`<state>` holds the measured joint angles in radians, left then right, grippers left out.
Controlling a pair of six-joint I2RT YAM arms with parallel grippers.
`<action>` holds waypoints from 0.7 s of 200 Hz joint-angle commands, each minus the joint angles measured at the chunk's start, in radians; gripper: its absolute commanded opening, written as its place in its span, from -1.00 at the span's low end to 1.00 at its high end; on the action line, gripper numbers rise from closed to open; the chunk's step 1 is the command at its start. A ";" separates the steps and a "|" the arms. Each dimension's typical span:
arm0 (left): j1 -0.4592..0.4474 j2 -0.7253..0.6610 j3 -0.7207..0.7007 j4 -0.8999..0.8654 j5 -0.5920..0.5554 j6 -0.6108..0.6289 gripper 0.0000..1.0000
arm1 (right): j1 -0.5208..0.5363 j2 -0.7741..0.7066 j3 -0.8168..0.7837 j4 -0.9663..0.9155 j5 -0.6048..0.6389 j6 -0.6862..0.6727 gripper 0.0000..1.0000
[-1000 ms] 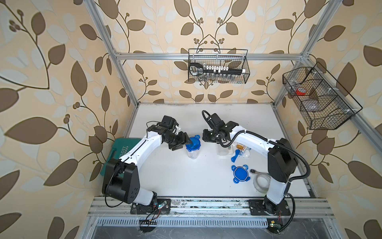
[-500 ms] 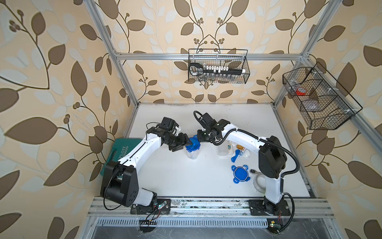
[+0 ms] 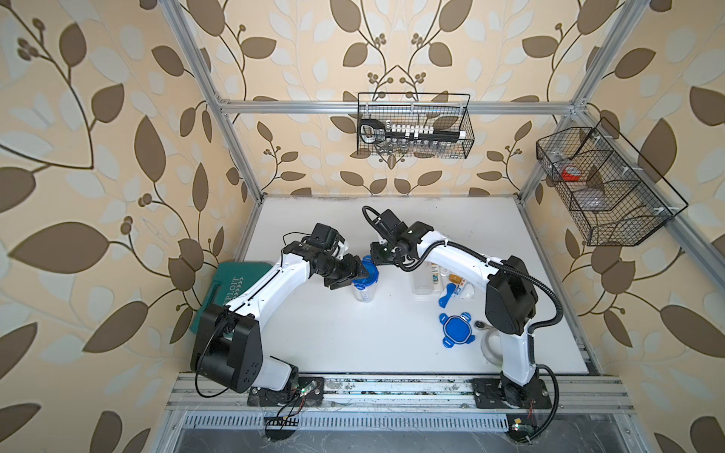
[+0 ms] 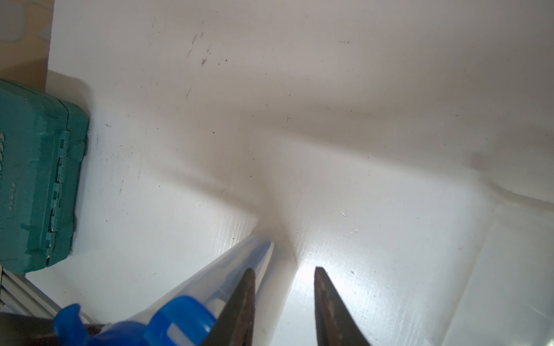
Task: Take out toiletry kits
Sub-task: Adjust the container at the center of the board, then unfasten the latch on the container.
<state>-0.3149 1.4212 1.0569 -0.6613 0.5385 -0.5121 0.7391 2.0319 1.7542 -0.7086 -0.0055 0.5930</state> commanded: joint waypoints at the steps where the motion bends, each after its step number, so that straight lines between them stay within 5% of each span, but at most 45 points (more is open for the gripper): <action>1: 0.004 -0.014 0.022 -0.046 -0.040 -0.012 0.40 | -0.007 -0.028 -0.006 -0.037 0.038 -0.019 -0.36; 36: 0.039 -0.054 0.031 -0.038 0.007 -0.006 0.43 | -0.025 -0.244 -0.244 0.115 0.004 0.016 -0.43; 73: 0.040 -0.024 0.043 -0.037 0.018 -0.004 0.38 | -0.086 -0.480 -0.622 0.510 -0.284 0.142 -0.44; 103: 0.040 -0.015 0.037 -0.013 0.044 -0.010 0.37 | -0.092 -0.538 -0.856 0.881 -0.522 0.299 -0.42; 140: 0.039 0.004 0.032 0.003 0.058 -0.015 0.36 | -0.093 -0.527 -1.012 1.202 -0.595 0.447 -0.35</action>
<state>-0.2798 1.4101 1.0683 -0.6754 0.5682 -0.5282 0.6445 1.4891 0.7948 0.1631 -0.4774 0.9066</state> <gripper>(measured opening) 0.684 0.315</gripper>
